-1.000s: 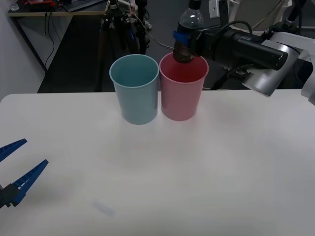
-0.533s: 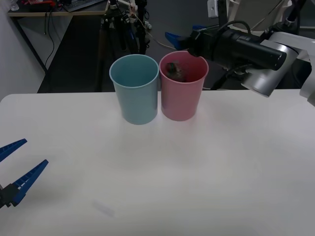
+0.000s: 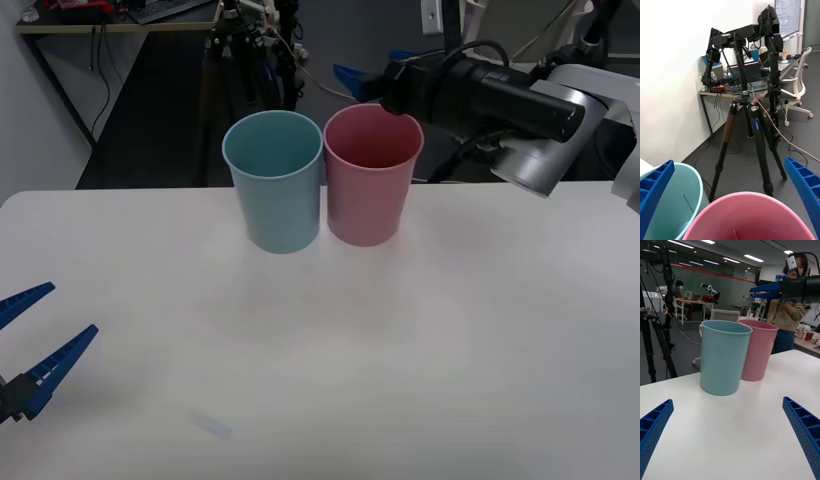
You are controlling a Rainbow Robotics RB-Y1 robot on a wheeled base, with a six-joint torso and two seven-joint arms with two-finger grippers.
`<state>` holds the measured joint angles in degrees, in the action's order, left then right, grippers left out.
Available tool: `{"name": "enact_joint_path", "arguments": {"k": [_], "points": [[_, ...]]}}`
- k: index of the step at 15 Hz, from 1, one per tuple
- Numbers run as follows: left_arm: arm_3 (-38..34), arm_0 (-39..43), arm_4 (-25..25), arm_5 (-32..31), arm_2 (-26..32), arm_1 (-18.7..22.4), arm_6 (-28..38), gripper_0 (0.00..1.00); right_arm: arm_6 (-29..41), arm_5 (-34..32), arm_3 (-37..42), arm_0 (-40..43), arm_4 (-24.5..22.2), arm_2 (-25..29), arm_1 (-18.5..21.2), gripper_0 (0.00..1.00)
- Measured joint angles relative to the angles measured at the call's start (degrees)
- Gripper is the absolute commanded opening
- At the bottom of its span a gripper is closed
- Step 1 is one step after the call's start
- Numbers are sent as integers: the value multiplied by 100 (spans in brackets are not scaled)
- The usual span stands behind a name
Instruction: Grasp the object on the table and drop it into the matching bin: aluminum can to the light blue bin, PET bottle to the pink bin.
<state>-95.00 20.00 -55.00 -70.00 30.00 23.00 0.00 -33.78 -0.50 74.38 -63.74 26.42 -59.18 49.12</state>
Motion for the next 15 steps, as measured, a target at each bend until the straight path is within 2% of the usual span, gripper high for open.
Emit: {"name": "enact_joint_path", "arguments": {"k": [5, 8, 13, 15], "points": [[0, 0, 0, 0, 0, 0, 0, 100, -273, -191, 374, 96, 186, 2, 407, 100], [0, 0, 0, 0, 0, 0, 0, 100, -452, -505, 741, 295, 361, 13, 819, 100], [0, 0, 0, 0, 0, 0, 0, 100, -1426, -1037, 1585, 802, 1213, 93, 1726, 100], [0, 0, 0, 0, 0, 0, 0, 100, -1787, -1254, 1934, 1204, 1461, 284, 2041, 100]]}}
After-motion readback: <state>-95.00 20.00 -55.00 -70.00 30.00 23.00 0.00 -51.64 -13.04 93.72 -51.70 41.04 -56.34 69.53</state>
